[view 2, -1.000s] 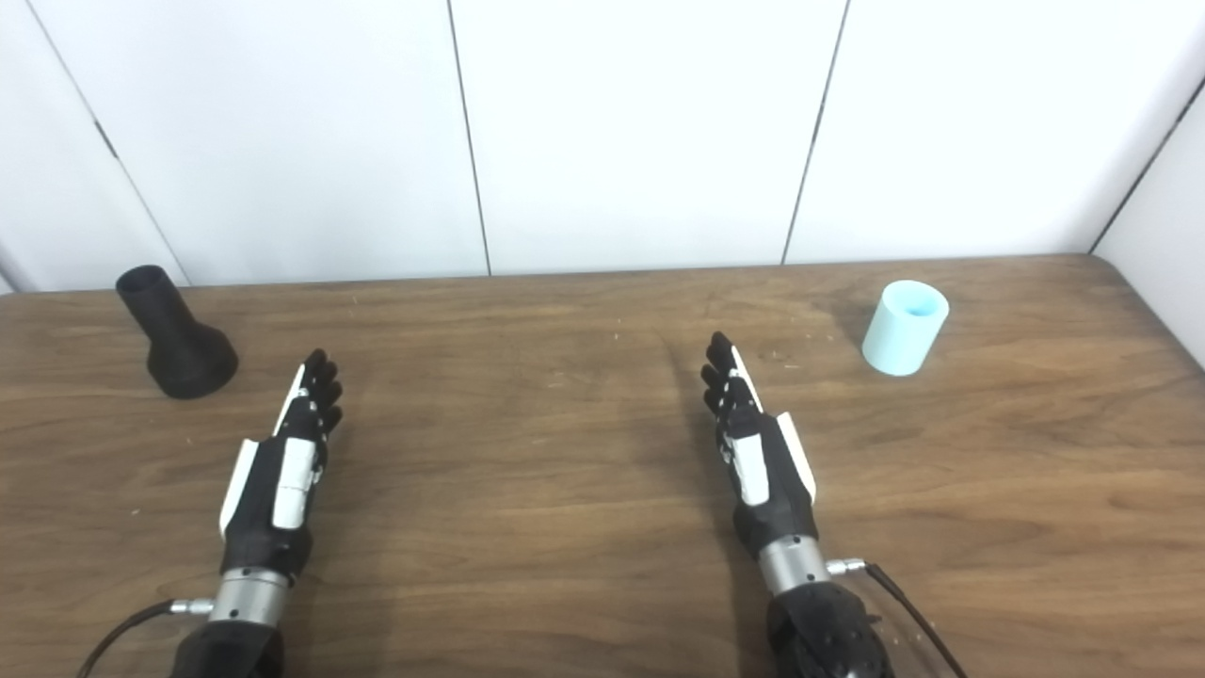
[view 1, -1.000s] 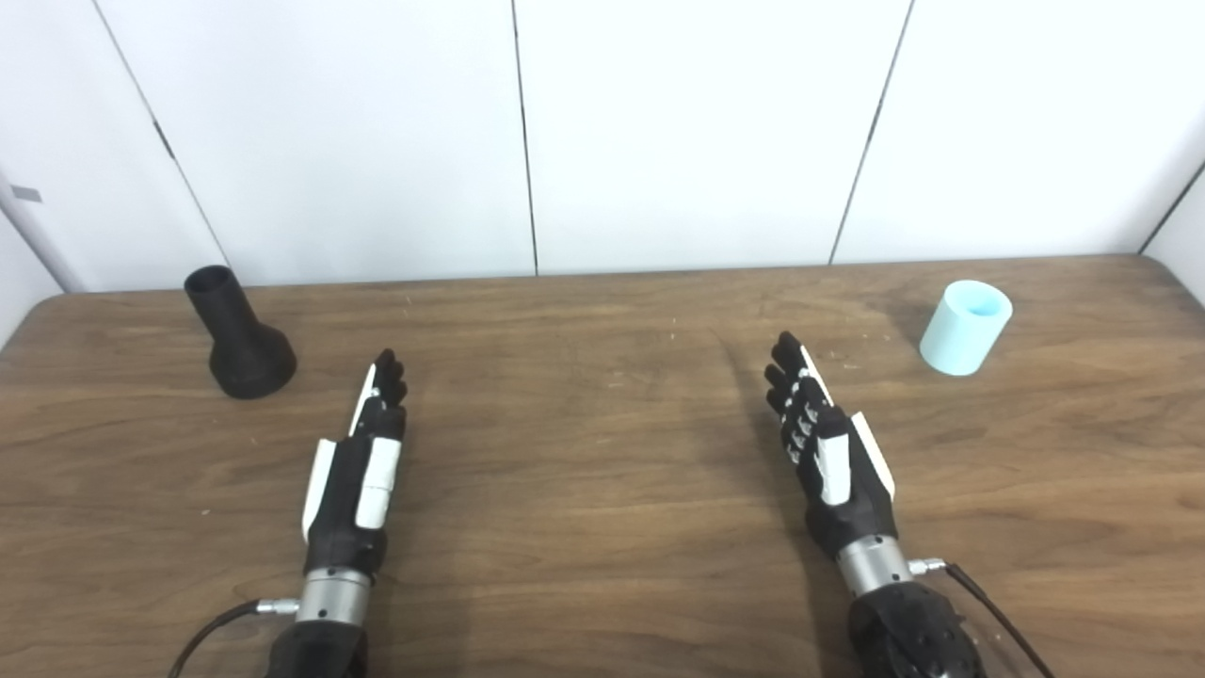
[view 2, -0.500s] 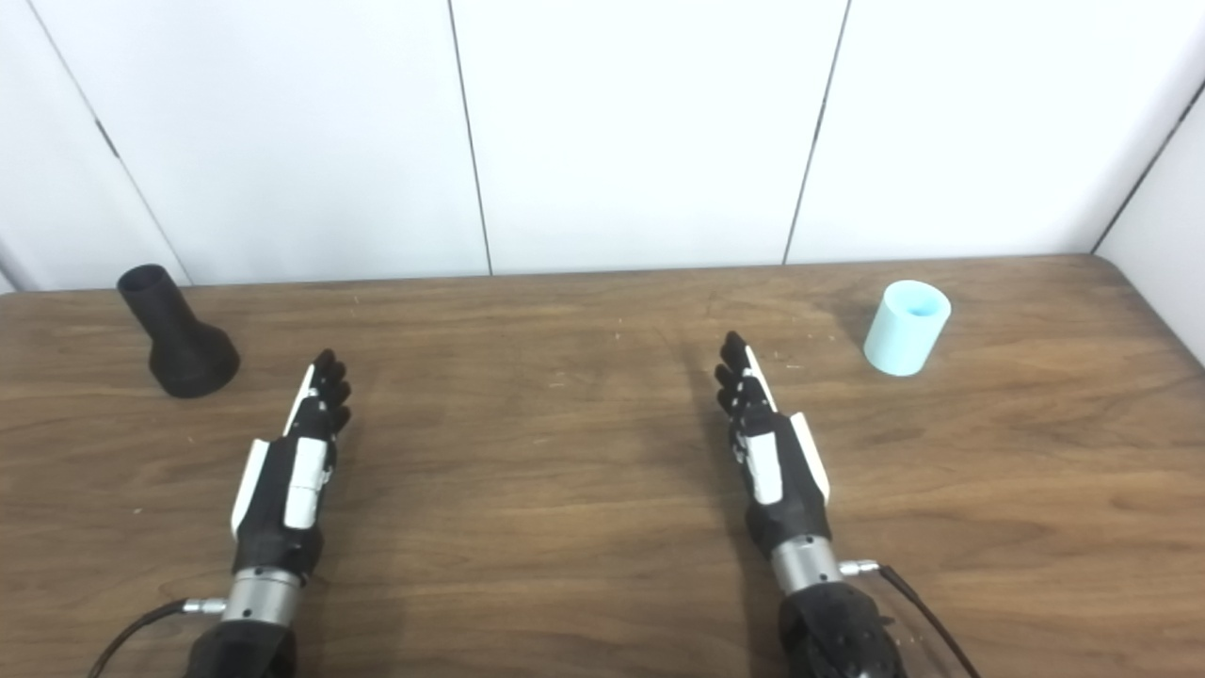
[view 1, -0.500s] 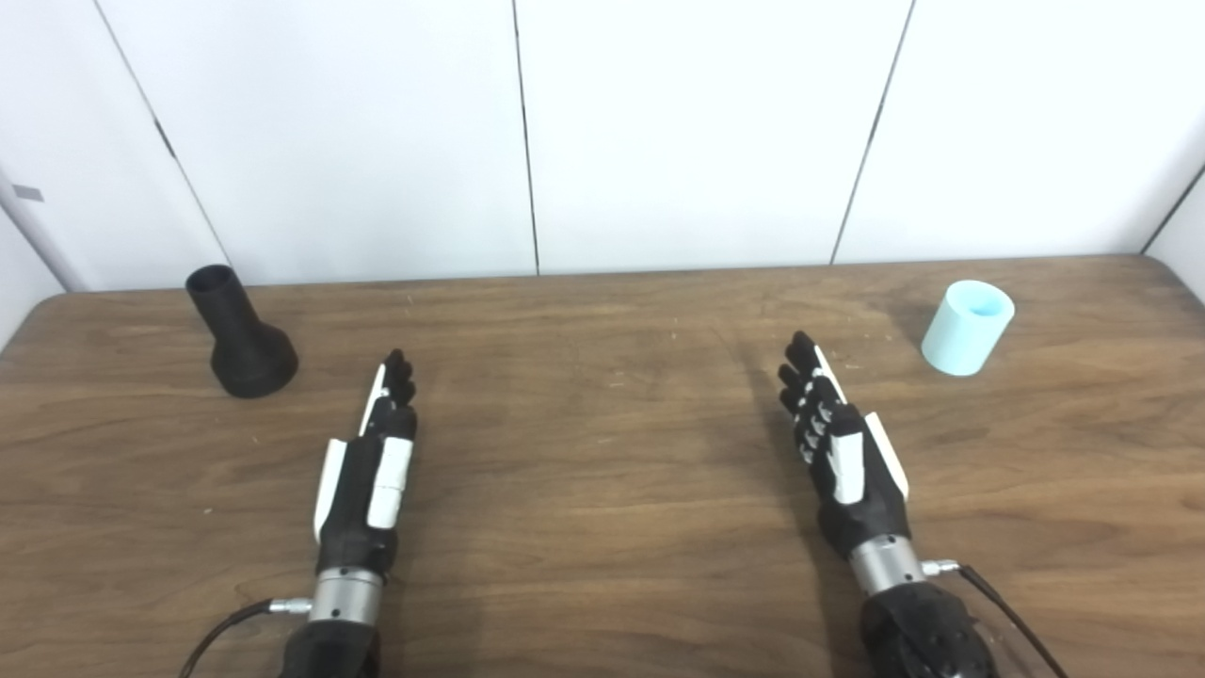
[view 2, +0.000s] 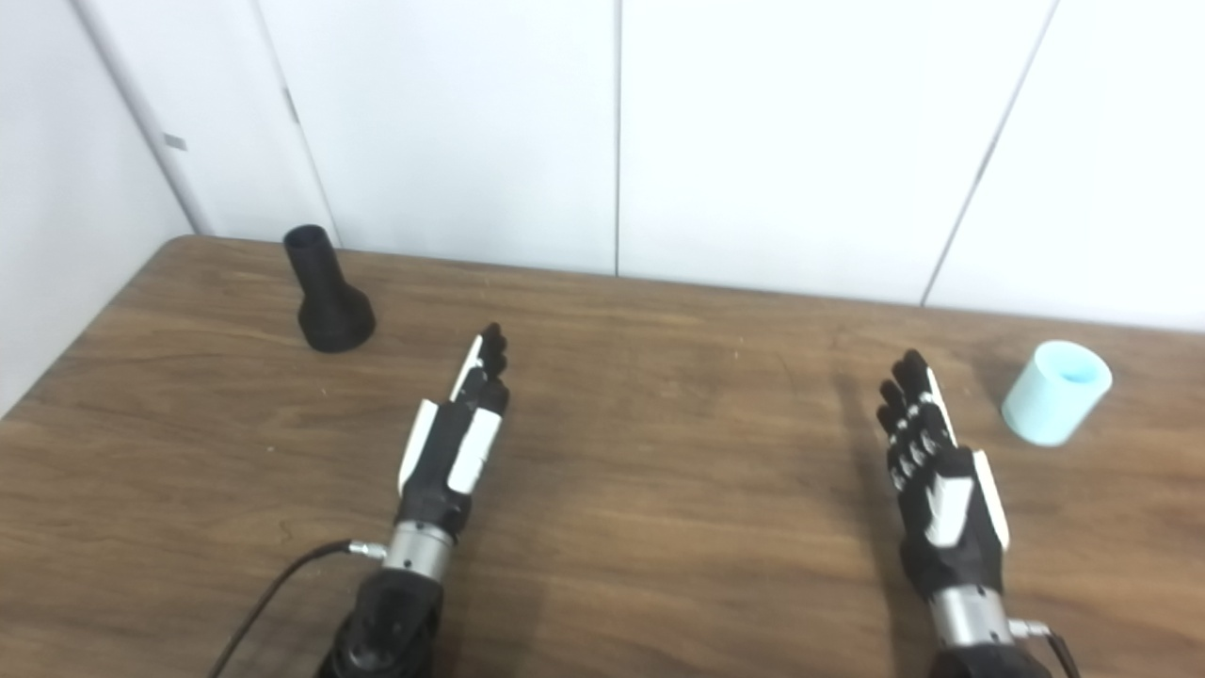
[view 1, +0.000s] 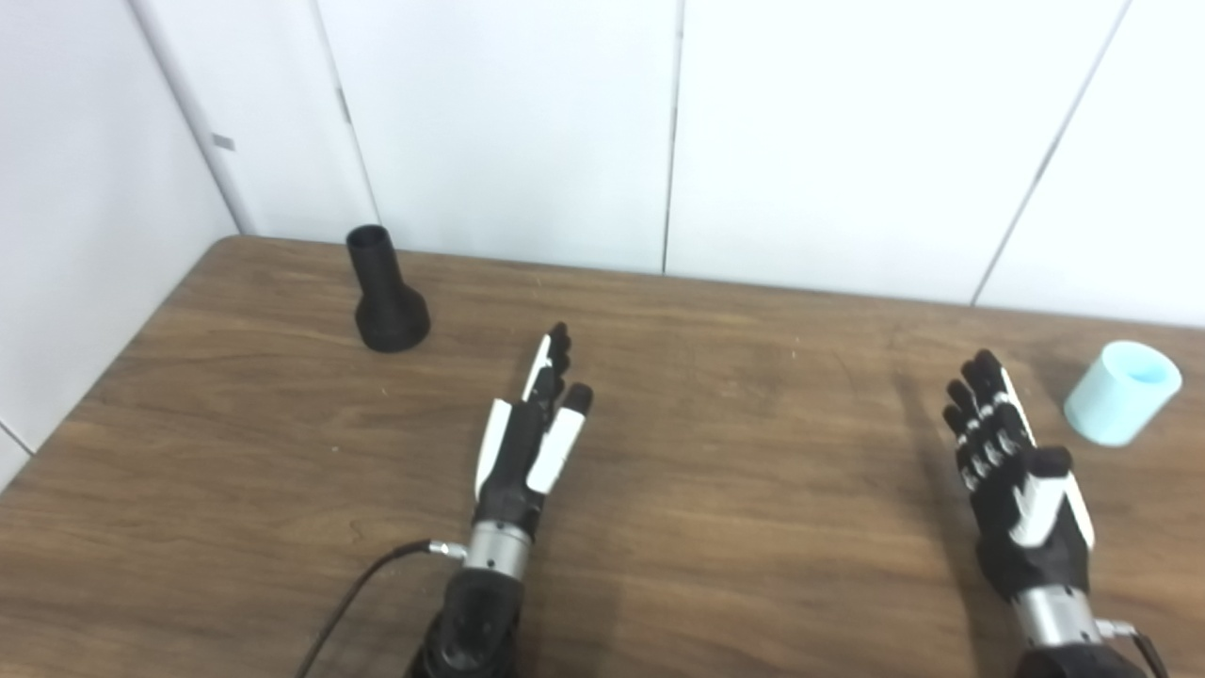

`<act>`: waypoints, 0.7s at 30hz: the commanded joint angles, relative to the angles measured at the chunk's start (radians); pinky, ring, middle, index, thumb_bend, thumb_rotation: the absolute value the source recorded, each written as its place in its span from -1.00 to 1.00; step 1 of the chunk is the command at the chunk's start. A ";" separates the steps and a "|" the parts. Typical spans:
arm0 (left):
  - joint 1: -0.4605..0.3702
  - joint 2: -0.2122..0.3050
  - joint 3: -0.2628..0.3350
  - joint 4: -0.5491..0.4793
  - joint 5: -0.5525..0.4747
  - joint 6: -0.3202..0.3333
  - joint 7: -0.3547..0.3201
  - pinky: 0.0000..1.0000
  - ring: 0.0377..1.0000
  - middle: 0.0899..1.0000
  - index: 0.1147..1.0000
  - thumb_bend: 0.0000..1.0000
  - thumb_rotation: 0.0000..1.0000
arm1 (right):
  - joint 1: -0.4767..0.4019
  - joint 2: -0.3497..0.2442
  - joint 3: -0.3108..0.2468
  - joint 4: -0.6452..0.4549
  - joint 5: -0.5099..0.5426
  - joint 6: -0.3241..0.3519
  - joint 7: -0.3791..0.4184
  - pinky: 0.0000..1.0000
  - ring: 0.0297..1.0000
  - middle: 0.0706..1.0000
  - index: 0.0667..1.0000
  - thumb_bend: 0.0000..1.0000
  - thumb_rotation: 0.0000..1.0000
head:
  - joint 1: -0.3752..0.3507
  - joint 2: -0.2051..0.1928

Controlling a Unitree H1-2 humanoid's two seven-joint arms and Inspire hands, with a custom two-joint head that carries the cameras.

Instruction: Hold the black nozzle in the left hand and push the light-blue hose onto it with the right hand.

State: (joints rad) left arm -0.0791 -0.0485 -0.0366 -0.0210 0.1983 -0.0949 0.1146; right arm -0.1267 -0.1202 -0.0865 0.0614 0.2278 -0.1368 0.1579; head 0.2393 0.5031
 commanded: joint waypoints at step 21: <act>-0.088 -0.004 0.192 0.196 0.016 -0.164 0.300 1.00 1.00 1.00 1.00 0.86 0.84 | 0.020 0.022 0.003 0.105 0.007 -0.088 0.016 1.00 1.00 1.00 1.00 0.61 1.00 | -0.025 -0.043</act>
State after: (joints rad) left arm -0.1917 -0.0638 0.1474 0.1257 0.2020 -0.2222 0.3999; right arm -0.1479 -0.1120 -0.0853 0.1063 0.2247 -0.2007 0.1648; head 0.2132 0.4601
